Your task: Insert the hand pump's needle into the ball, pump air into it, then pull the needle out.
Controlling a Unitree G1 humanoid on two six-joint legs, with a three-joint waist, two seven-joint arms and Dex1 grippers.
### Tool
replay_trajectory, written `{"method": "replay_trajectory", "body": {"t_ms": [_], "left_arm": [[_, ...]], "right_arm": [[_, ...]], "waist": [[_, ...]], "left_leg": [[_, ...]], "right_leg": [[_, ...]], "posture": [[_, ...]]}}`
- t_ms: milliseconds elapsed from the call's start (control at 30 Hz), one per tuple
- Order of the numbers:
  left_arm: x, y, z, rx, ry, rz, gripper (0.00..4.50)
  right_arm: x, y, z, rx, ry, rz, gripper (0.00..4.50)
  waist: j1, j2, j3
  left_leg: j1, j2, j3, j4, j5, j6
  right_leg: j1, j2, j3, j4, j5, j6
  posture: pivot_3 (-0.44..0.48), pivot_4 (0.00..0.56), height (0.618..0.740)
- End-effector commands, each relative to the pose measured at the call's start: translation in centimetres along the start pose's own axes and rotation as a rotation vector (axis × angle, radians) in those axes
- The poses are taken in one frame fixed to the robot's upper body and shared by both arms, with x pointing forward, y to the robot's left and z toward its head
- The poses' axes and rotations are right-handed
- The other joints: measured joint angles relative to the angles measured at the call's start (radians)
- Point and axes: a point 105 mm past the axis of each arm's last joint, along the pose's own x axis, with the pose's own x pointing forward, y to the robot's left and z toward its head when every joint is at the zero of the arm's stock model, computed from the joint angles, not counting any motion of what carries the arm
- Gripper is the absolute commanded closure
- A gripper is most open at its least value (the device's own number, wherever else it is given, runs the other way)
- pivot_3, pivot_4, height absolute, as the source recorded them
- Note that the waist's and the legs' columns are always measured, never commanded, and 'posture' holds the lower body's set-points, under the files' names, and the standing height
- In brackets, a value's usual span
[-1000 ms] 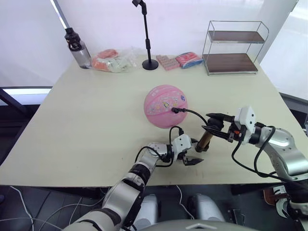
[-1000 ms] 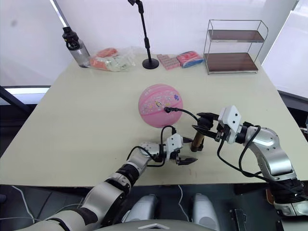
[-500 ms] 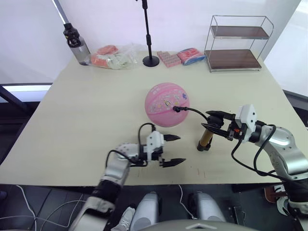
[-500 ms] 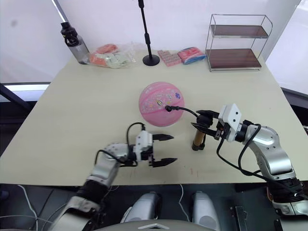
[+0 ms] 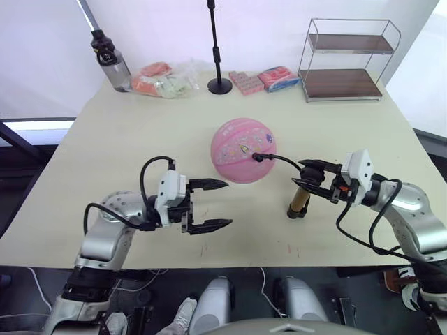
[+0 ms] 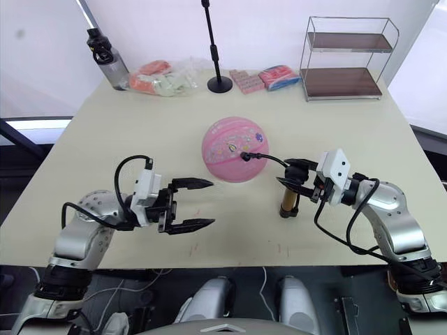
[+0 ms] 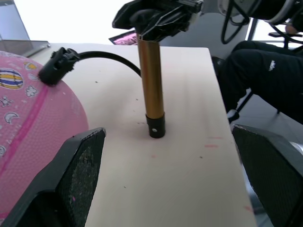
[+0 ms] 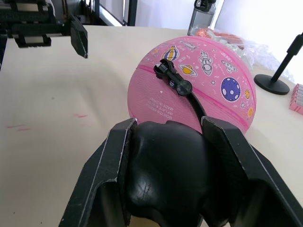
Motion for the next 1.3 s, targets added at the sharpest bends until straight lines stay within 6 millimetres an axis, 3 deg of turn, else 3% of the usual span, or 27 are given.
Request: {"method": "replay_trajectory", "body": {"t_ms": [33,333,533,633,900,1067,1300], "left_arm": [[-0.3,-0.4,1.1,0.035,-0.018,-0.010,0.00],[-0.2,-0.1,1.2,0.045,-0.029,0.015,0.00],[-0.6,0.2,1.1,0.050,-0.030,0.029,0.00],[-0.8,0.5,1.4,0.059,-0.042,0.048,0.00],[-0.7,0.3,1.7,0.057,-0.059,0.053,0.00],[-0.6,0.1,1.7,0.055,-0.059,0.047,0.00],[-0.7,0.2,1.7,0.057,-0.056,0.041,0.00]], "right_arm": [[-0.8,-0.1,-3.2,-0.002,0.186,-0.036,2.83],[-1.2,-2.6,0.8,-0.273,0.200,-0.042,2.83],[-1.5,-4.1,1.5,-0.402,0.236,-0.087,2.83],[-1.7,-4.9,1.3,-0.562,0.282,-0.092,2.83],[-1.8,-5.6,0.6,-0.797,0.288,-0.126,2.83],[-1.8,-3.5,-2.3,-0.943,0.327,0.005,2.83],[-1.3,-1.8,-3.6,-0.956,0.276,0.052,2.83]], "waist": [[0.003,0.003,0.003],[0.010,0.006,0.010],[0.024,0.005,0.018],[0.023,0.005,0.019],[0.020,0.007,0.023],[0.021,0.007,0.023],[0.017,0.007,0.023]], "left_leg": [[0.000,0.000,0.000,0.000,0.000,0.000],[-0.012,-0.001,0.003,0.003,0.001,0.001],[-0.015,-0.002,0.002,0.003,0.001,0.001],[-0.018,-0.004,0.004,0.003,0.001,0.001],[-0.018,-0.005,0.011,0.003,0.002,0.000],[-0.018,-0.005,0.013,0.003,0.004,-0.003],[-0.016,-0.005,0.018,0.004,0.004,-0.002]], "right_leg": [[0.000,0.000,0.000,0.000,0.000,0.000],[-0.011,0.007,-0.001,0.001,0.003,-0.002],[-0.014,0.008,-0.002,0.001,0.007,-0.002],[-0.017,0.007,0.000,0.001,0.008,-0.002],[-0.019,0.009,0.002,0.003,0.008,-0.003],[-0.019,0.009,0.003,0.004,0.008,-0.003],[-0.019,0.009,0.008,0.006,0.009,-0.003]], "posture": [[0.000,0.150,0.740],[0.000,0.150,0.740],[0.000,0.150,0.740],[0.000,0.150,0.740],[0.000,0.150,0.740],[0.000,0.150,0.740],[0.000,0.150,0.740]]}}
